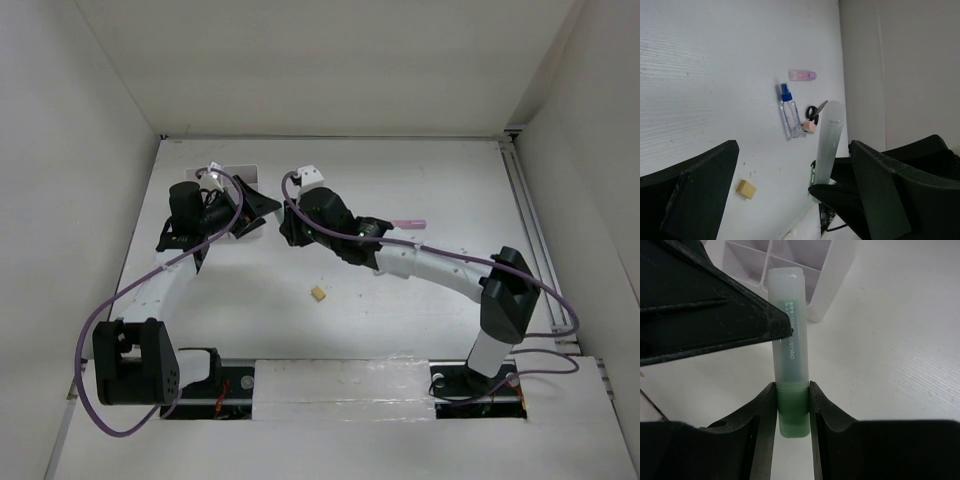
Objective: Sort the stationery into containers
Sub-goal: Pick up the pen from the center of the board, then place the pen in the storage box.
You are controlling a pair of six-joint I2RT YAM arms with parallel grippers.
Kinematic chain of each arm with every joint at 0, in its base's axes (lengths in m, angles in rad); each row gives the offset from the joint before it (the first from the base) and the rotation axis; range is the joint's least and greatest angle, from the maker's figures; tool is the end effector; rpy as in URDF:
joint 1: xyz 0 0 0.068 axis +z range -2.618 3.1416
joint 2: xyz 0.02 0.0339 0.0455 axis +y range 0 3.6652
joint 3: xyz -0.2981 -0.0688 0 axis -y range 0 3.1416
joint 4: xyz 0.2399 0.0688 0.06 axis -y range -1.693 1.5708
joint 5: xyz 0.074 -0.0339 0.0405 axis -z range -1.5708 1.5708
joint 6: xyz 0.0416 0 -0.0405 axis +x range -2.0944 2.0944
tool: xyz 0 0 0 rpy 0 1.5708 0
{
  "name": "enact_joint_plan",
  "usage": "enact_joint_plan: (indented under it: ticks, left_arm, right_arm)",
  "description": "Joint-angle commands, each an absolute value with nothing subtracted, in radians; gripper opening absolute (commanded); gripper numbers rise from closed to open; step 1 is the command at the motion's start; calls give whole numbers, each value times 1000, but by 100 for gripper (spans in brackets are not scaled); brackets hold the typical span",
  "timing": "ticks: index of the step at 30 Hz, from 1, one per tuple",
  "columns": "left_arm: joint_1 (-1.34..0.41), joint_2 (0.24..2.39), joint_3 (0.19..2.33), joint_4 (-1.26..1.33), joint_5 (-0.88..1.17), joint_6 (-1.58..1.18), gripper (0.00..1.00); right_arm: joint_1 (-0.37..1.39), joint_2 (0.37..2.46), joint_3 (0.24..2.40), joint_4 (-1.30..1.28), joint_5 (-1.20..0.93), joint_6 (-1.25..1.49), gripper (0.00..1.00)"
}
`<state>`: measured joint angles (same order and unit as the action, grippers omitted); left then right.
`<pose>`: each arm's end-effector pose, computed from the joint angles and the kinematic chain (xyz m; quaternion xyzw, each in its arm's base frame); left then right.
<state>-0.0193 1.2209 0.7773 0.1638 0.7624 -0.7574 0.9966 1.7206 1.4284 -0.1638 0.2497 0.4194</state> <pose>0.2597 -0.0337 0.3160 -0.0587 0.7723 -0.4865 0.4043 0.2336 0.3421 0.3463 -0.1765 0.8260 0.2610 0.4674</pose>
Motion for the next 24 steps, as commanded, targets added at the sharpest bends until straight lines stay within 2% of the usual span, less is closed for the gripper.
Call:
enact_joint_plan:
  ticks: [1,4,8,9,12,13,16,17,18,20,24]
  left_arm:
    - [-18,1200,770,232,801,-762,89]
    - [-18,1200,770,232,792,-762,83]
    - [-18,1209,779,218,779,-762,46]
    - [-18,1209,779,218,779,-762,33]
    - [-18,1219,788,209,779,-762,14]
    - [-18,1220,788,209,779,-762,2]
    - [-18,1229,807,199,723,-762,0]
    - [-18,1229,821,178,695,-762,0]
    - [-18,1229,854,155,657,-741,0]
    - [-18,1241,905,105,507,-715,0]
    - [-18,1305,1078,-61,192,-692,0]
  right_arm:
    - [1012,1753,1512,-115,204,430,0]
    - [1023,1778,1535,-115,204,430,0]
    - [1023,1789,1546,-115,204,430,0]
    - [1023,1798,1555,-115,204,430,0]
    - [1023,1810,1566,-104,213,439,0]
    - [1023,1821,1566,-104,213,439,0]
    - [1023,1821,1577,-95,202,439,2]
    - [1023,1821,1565,-95,202,439,15]
    - [1023,1807,1539,-95,212,439,41]
    - [1023,1777,1493,-83,251,449,100]
    - [1023,1674,1350,-61,301,449,100]
